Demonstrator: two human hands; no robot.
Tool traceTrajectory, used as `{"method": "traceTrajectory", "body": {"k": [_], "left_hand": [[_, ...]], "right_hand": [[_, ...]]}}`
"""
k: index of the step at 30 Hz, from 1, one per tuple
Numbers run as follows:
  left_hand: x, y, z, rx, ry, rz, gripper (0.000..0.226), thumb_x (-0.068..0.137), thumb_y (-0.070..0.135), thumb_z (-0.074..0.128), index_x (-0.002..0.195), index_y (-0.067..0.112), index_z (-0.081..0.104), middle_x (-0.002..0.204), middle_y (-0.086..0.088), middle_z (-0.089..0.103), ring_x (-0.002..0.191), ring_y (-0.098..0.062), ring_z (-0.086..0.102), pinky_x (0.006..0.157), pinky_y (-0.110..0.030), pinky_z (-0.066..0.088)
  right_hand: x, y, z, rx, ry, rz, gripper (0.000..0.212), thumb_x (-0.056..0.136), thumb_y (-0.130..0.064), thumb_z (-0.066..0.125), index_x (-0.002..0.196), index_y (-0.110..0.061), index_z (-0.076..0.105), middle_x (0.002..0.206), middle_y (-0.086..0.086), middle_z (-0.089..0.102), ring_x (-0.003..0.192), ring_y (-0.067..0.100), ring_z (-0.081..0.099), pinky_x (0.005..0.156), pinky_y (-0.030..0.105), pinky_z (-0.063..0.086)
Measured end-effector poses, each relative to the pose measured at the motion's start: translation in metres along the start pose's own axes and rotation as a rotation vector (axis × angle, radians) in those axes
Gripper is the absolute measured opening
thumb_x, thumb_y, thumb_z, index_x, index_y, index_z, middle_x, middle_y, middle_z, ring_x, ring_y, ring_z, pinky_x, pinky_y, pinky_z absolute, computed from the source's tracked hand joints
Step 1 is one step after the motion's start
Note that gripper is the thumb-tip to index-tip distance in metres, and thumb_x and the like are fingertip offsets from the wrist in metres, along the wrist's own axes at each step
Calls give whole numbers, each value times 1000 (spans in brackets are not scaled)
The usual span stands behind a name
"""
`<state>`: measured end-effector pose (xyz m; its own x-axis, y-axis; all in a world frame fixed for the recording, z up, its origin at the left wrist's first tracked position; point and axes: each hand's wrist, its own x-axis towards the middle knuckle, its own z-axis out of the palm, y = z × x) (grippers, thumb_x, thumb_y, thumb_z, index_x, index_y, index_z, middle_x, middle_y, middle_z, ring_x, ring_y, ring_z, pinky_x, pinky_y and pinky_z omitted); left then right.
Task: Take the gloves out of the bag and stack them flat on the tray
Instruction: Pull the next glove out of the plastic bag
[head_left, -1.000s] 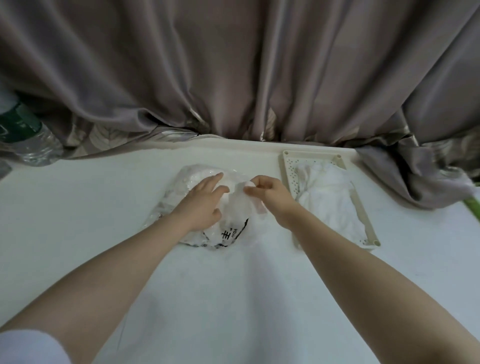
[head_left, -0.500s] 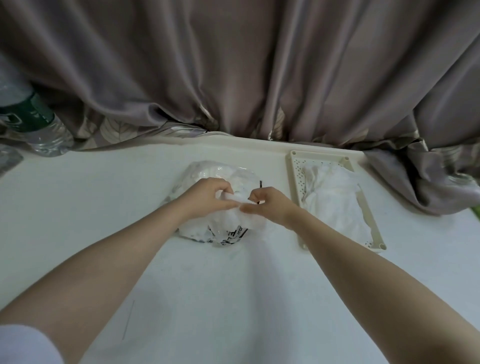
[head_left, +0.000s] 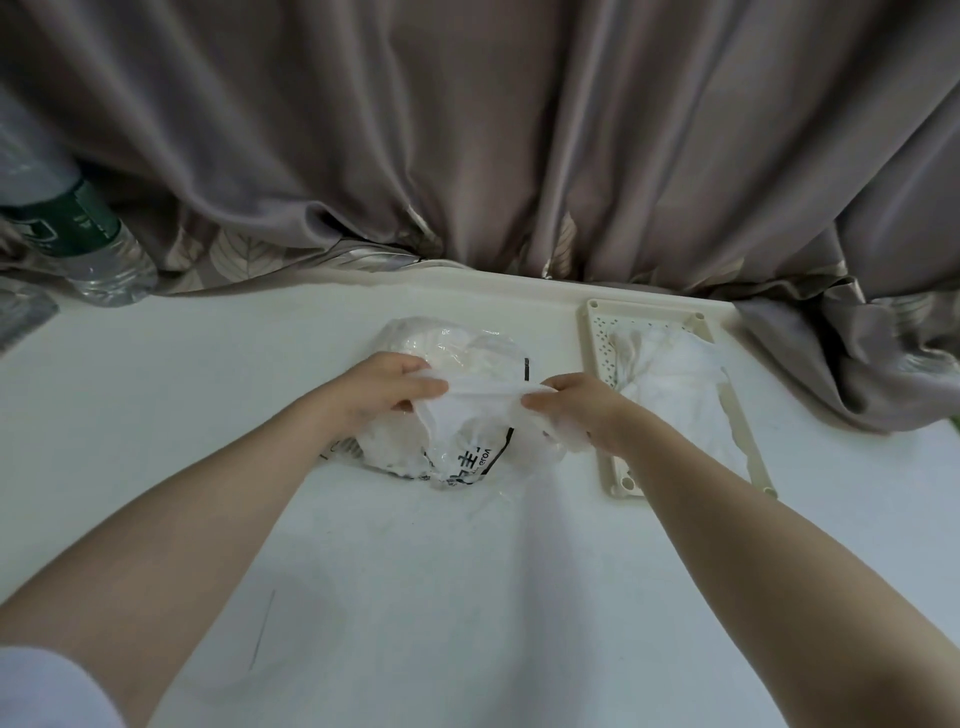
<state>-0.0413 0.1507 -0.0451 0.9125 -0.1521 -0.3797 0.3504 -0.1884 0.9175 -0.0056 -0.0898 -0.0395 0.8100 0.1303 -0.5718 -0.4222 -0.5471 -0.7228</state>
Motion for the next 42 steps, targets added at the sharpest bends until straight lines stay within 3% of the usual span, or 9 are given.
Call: {"method": "traceTrajectory", "body": {"k": [5, 8, 10, 14, 22, 28, 35, 38, 42], "left_hand": [[1, 10, 2, -722, 53, 11, 14, 76, 10, 63, 88, 15, 59, 77, 0, 65, 73, -14, 61, 75, -27, 50], [-4, 29, 15, -741, -2, 17, 9, 83, 9, 48, 81, 14, 55, 68, 0, 63, 63, -14, 63, 63, -23, 54], [-8, 42, 30, -674, -37, 33, 25, 88, 4, 32, 74, 13, 50, 60, 2, 59, 55, -13, 58, 56, -20, 49], [-11, 57, 57, -473, -136, -33, 38, 84, -1, 27, 62, 14, 55, 56, -1, 50, 49, -15, 48, 49, -17, 41], [-16, 90, 110, -202, -216, 1, 13, 73, 7, 50, 67, 12, 61, 61, -1, 56, 58, -15, 53, 50, -18, 44], [-14, 102, 142, 37, -245, -14, 19, 85, 11, 67, 103, 12, 62, 83, -4, 62, 66, -13, 57, 55, -20, 48], [-6, 128, 189, 6, -291, 39, 43, 84, -2, 63, 122, 14, 53, 82, 0, 63, 69, -8, 61, 55, -17, 50], [0, 138, 203, 33, -228, 61, 34, 89, 2, 59, 119, 17, 54, 61, 8, 61, 52, -3, 57, 51, -15, 48], [9, 137, 213, 48, -171, 72, 15, 93, 13, 56, 106, 16, 62, 85, 1, 66, 67, -4, 63, 62, -16, 52]], "right_hand": [[1, 9, -8, 25, -32, 1, 13, 89, -21, 63, 100, -16, 64, 66, 0, 44, 56, 15, 38, 59, 22, 44], [-7, 8, -15, -107, -153, -41, 11, 88, -16, 64, 99, -14, 62, 70, 0, 50, 62, 16, 44, 68, 24, 41], [-17, 7, -24, -119, -293, -62, 17, 89, -16, 63, 105, -16, 56, 93, -3, 60, 88, 16, 57, 90, 28, 41], [-30, 5, -39, 112, -385, -221, 37, 89, -43, 56, 124, -37, 47, 138, -15, 41, 134, 8, 32, 115, 37, 19], [-54, -1, -62, 201, -498, -300, 50, 80, -29, 61, 125, -8, 54, 112, 2, 61, 109, 16, 56, 105, 36, 37], [-69, 23, -100, 162, -371, -360, 15, 88, -11, 64, 74, -14, 61, 73, -3, 57, 78, 11, 52, 89, 27, 45], [-82, 41, -137, 224, -362, -391, 31, 87, -11, 66, 114, -16, 51, 101, 1, 63, 101, 10, 61, 100, 28, 40], [-85, 46, -154, 98, -289, -414, 27, 76, -20, 75, 98, -12, 61, 88, 5, 60, 91, 15, 58, 99, 32, 40], [-90, 53, -173, 133, -344, -425, 8, 88, -8, 62, 83, -8, 68, 79, 0, 67, 78, 12, 63, 79, 23, 49]]}}
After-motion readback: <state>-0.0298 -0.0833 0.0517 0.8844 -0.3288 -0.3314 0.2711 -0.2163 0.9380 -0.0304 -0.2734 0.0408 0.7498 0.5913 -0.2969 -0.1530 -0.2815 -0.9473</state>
